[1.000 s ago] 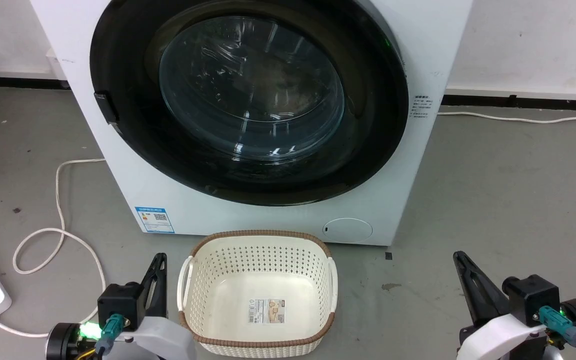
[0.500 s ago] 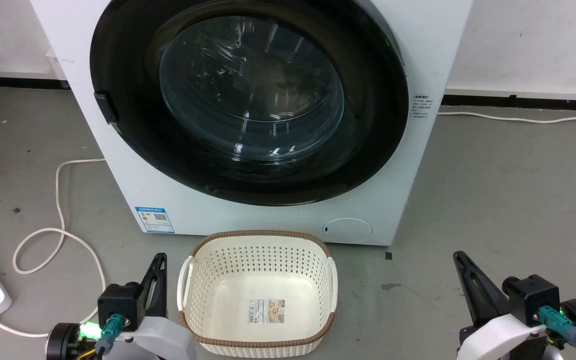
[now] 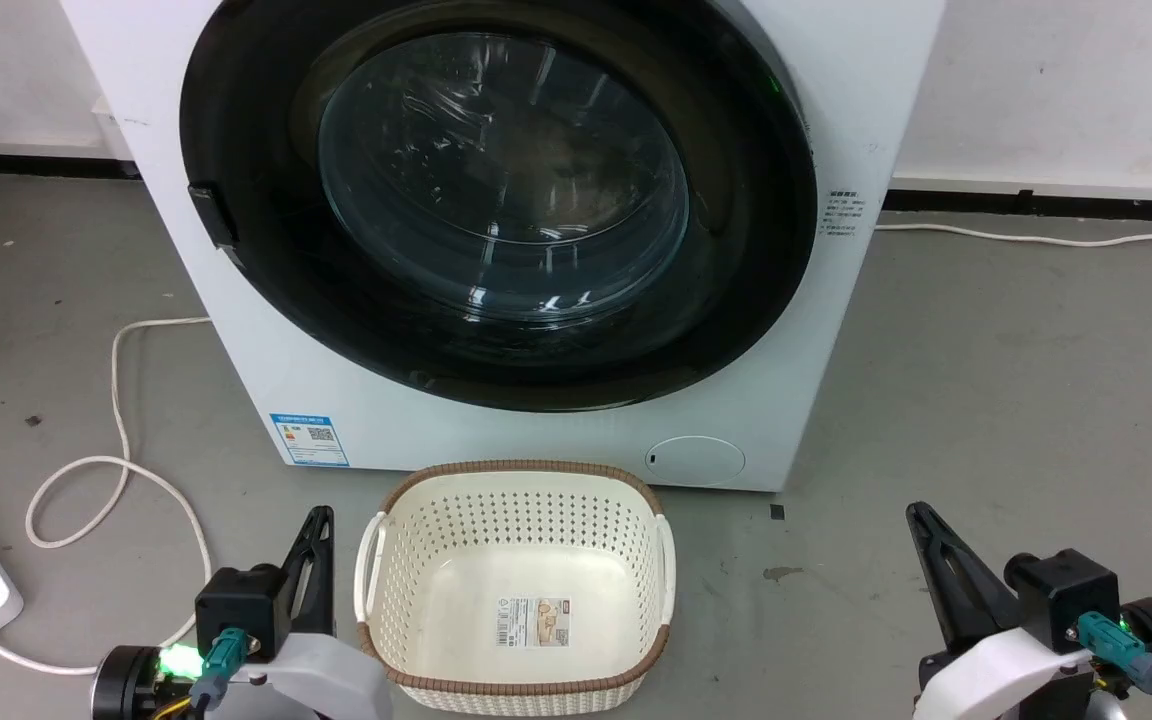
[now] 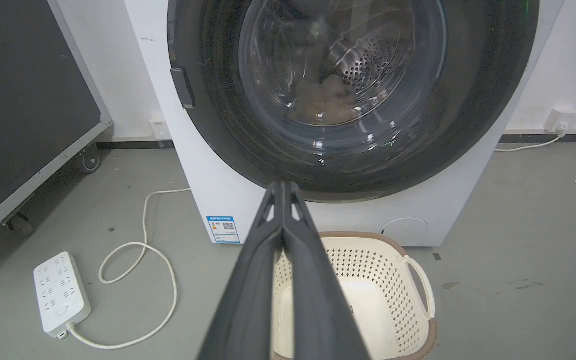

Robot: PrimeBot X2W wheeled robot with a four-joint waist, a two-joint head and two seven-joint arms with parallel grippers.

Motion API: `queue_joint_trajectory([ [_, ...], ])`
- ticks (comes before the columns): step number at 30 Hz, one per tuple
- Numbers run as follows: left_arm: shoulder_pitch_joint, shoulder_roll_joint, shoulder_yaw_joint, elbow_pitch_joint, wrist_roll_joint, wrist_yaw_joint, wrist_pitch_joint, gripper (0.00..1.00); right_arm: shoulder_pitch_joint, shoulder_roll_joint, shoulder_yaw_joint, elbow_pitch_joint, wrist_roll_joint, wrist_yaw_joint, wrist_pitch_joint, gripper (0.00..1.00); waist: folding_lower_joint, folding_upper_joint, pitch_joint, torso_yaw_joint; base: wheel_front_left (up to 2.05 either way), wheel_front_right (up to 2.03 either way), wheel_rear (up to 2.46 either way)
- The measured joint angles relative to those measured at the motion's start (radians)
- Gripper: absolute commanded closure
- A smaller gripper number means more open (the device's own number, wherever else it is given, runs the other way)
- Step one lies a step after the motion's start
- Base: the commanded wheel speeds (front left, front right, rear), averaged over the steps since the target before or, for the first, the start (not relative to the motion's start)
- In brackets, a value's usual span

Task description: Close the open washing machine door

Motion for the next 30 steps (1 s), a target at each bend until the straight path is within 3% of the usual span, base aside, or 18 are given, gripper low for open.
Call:
queue_joint_trajectory([
  [30,0.000,0.000,0.000,0.000,0.000,0.000,0.000,1.00,0.000,0.000,0.000,0.000,0.000,0.000,0.000,1.00,0.0000,0.0000,0.000,0.000,0.00,0.00,0.00],
])
